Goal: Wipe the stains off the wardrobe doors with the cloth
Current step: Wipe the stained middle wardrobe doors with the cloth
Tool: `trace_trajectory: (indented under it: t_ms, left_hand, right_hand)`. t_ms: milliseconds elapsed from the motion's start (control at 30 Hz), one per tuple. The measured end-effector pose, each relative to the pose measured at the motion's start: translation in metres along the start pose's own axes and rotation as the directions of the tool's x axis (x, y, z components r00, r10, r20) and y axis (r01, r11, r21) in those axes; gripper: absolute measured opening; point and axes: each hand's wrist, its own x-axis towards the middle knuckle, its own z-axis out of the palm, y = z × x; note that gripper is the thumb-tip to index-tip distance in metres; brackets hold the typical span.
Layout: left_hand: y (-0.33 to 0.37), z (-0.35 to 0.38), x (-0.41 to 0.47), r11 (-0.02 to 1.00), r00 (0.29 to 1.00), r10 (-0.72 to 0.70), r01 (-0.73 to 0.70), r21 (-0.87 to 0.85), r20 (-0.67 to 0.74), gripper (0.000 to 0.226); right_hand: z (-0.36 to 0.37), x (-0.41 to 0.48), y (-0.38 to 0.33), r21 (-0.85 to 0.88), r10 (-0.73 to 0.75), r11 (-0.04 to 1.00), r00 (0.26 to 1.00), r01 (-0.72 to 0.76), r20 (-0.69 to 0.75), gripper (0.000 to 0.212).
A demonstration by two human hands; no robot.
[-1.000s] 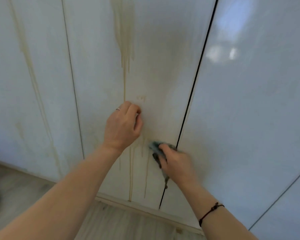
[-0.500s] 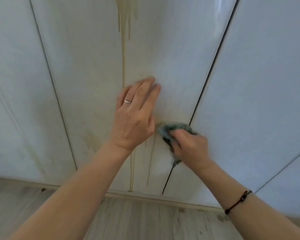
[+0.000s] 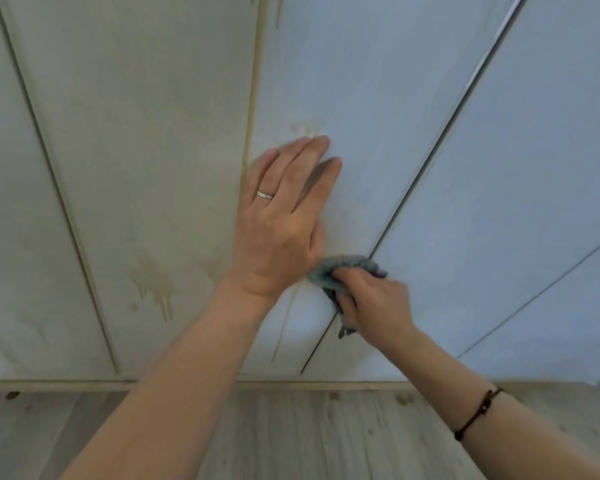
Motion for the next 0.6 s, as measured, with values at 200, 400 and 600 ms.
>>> trace_trajectory:
  t_ms: [200,400,600]
  left_hand:
    - [0.001,-0.004,0.001,1.000,1.000,-0.015,0.015,-0.015,0.023,0.052]
    - [0.000,-0.017,0.002,0.999,0.997,0.014,-0.012,-0.034,0.075,0.051]
    - [-0.004,-0.054,-0.022,1.000,0.983,0.005,-0.002,-0.015,0.182,0.051]
  right_hand:
    - [-0.050,0.058,0.019,0.070,0.258,0.966,0.944,-0.248,-0.206,0.011]
    - [0.028,-0.036,0.008,-0.033,-0.113,0.992,0.978,0.121,0.177,0.019]
    - [0.022,-0.036,0.007,0.026,-0.185,0.981,0.882,0.193,0.434,0.042]
